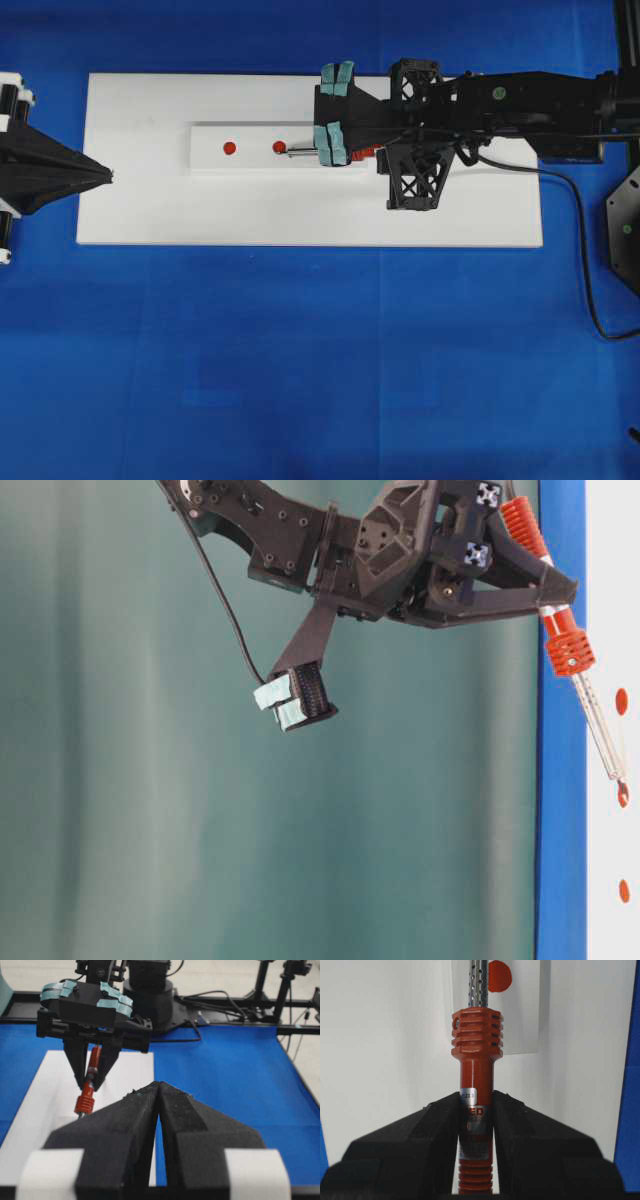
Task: Touch the tip of the soldering iron to the mark.
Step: 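Lower the iron tip onto the middle red dot, then raise the iron and shift it right toward the right red dot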
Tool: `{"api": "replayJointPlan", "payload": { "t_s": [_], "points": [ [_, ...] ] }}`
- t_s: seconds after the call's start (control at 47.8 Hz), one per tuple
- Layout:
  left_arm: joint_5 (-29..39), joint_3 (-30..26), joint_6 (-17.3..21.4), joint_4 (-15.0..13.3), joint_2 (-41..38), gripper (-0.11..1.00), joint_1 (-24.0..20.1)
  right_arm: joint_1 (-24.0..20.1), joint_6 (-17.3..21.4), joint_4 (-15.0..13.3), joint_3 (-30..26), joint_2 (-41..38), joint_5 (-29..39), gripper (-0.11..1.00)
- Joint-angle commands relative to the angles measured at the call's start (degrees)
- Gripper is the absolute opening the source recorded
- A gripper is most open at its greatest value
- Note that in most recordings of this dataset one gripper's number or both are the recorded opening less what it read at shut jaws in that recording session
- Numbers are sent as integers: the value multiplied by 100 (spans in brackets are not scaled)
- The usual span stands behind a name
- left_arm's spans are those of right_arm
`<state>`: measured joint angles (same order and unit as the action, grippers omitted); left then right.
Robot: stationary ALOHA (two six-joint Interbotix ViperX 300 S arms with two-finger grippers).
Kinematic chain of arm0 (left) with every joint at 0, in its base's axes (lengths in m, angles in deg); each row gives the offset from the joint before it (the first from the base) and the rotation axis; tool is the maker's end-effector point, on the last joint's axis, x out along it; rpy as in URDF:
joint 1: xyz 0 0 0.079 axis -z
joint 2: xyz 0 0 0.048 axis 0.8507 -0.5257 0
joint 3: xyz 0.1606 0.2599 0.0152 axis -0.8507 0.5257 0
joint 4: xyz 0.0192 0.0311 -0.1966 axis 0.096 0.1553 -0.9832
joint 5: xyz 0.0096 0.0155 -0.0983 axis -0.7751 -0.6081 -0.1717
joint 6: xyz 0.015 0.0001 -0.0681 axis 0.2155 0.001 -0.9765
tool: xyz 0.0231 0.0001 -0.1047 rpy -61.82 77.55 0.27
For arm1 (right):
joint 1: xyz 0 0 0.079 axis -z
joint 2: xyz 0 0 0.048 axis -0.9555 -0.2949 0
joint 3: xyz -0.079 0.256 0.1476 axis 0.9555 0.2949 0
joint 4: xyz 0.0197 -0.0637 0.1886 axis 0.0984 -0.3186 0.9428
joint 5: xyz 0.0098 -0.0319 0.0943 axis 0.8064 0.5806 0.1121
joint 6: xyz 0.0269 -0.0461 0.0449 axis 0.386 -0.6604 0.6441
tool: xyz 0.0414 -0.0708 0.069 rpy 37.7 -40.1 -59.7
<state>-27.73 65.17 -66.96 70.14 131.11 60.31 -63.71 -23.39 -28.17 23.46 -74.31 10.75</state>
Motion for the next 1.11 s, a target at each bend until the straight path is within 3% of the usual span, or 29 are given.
{"api": "replayJointPlan", "payload": {
  "t_s": [0.0,0.649,1.088],
  "points": [
    [-35,-62,-9,-9,-26,2,-18,9,9,0,-97,97,9,7],
    [-35,-62,0,-9,-18,2,-18,9,9,-193,-914,809,1090,7],
    [-35,-62,-9,-9,-9,2,-18,9,18,-246,-976,844,1143,7]
  ]
}}
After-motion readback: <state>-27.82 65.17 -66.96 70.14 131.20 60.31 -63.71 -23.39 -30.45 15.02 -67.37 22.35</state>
